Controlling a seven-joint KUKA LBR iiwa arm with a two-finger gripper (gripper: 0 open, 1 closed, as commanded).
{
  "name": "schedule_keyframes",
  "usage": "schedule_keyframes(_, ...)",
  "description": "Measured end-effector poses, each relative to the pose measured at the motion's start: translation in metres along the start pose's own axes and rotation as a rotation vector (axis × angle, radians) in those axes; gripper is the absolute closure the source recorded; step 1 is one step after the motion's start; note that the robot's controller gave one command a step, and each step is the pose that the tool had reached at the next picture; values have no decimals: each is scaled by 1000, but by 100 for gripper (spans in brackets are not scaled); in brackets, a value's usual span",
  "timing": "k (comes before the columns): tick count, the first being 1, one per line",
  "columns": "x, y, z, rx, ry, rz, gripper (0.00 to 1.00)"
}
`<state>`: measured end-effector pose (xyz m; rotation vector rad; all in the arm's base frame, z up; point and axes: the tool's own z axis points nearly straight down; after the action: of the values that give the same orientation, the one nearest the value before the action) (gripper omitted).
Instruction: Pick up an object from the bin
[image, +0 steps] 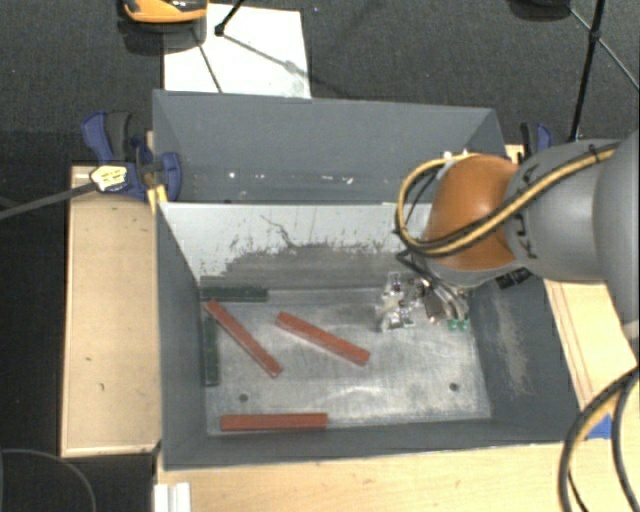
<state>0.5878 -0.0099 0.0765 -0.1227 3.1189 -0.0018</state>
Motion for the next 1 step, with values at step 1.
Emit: schedule_keyframes(1, 3, 1, 2, -1, 8, -4, 0)
